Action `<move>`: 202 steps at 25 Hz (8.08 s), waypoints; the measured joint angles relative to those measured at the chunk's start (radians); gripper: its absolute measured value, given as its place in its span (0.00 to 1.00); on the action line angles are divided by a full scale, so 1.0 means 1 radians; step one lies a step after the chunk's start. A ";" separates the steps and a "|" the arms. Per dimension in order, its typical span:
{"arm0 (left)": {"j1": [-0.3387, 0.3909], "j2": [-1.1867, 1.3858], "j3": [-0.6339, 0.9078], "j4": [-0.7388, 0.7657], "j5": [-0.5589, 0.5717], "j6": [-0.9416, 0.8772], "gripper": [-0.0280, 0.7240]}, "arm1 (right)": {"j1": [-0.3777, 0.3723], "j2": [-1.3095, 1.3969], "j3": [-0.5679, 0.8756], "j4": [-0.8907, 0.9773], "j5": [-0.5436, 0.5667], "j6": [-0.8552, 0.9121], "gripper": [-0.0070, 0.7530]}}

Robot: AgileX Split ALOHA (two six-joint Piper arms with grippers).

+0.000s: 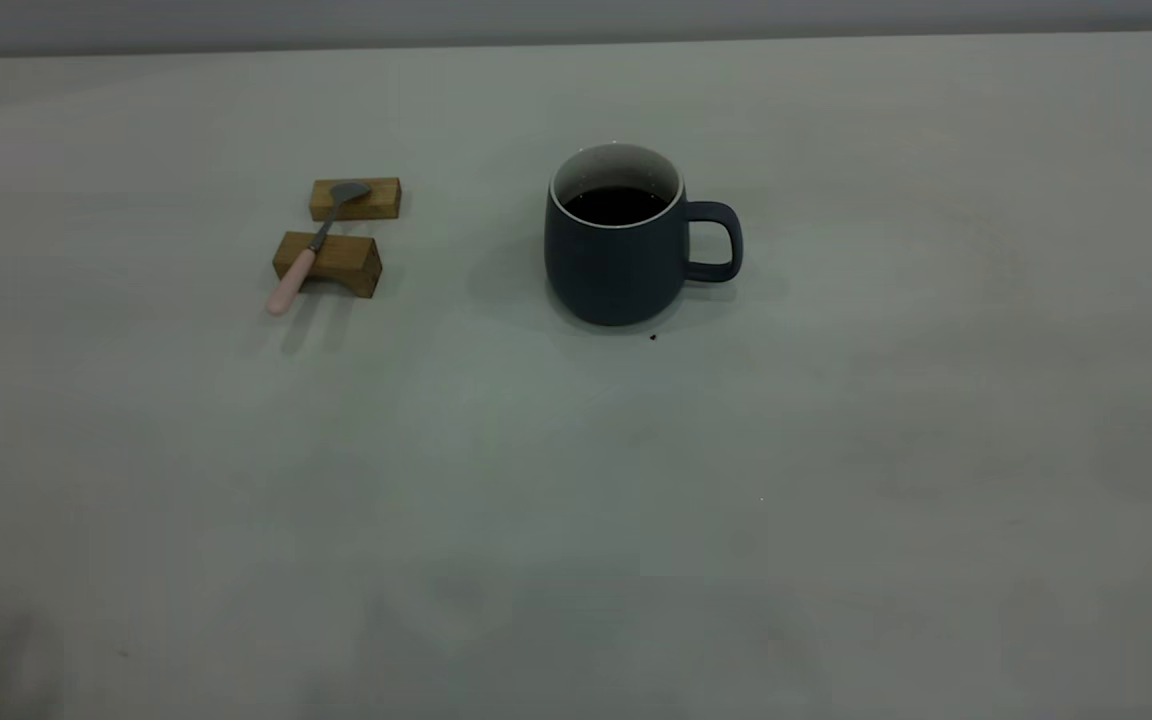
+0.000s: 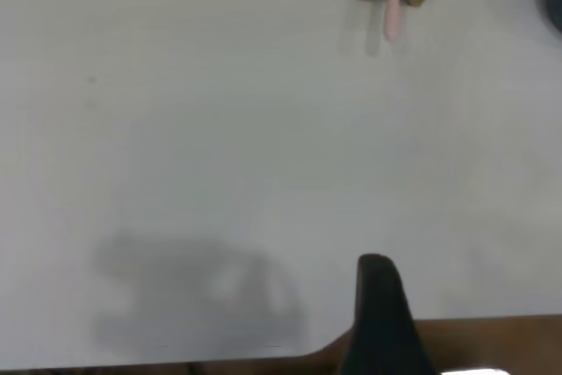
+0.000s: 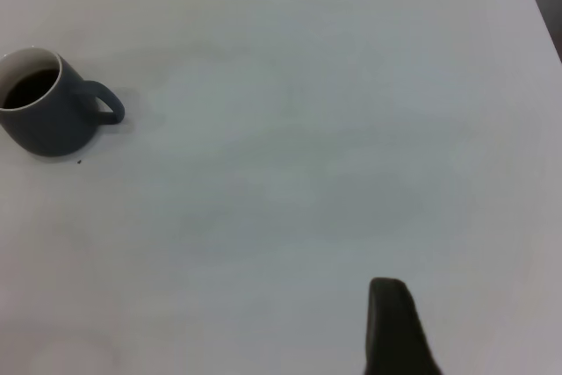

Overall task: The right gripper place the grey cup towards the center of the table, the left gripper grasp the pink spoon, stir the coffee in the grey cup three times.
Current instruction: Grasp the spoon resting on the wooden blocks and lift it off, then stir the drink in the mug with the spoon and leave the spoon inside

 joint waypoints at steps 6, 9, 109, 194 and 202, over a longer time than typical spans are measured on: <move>0.000 0.375 -0.094 -0.021 -0.146 0.003 0.80 | 0.000 0.000 0.000 0.000 0.000 0.000 0.66; 0.000 0.545 -0.136 -0.027 -0.220 0.004 0.80 | 0.000 0.000 0.000 0.000 0.000 0.000 0.66; -0.351 1.726 -0.940 -1.531 0.085 -0.963 0.21 | 0.000 -0.001 0.000 -0.001 0.000 0.000 0.66; -0.355 1.792 -1.102 -1.302 0.002 -1.160 0.20 | 0.000 -0.002 0.000 -0.002 0.000 0.000 0.66; -0.355 1.792 -1.102 -1.293 0.033 -1.160 0.20 | 0.000 -0.002 0.000 -0.002 0.000 0.000 0.66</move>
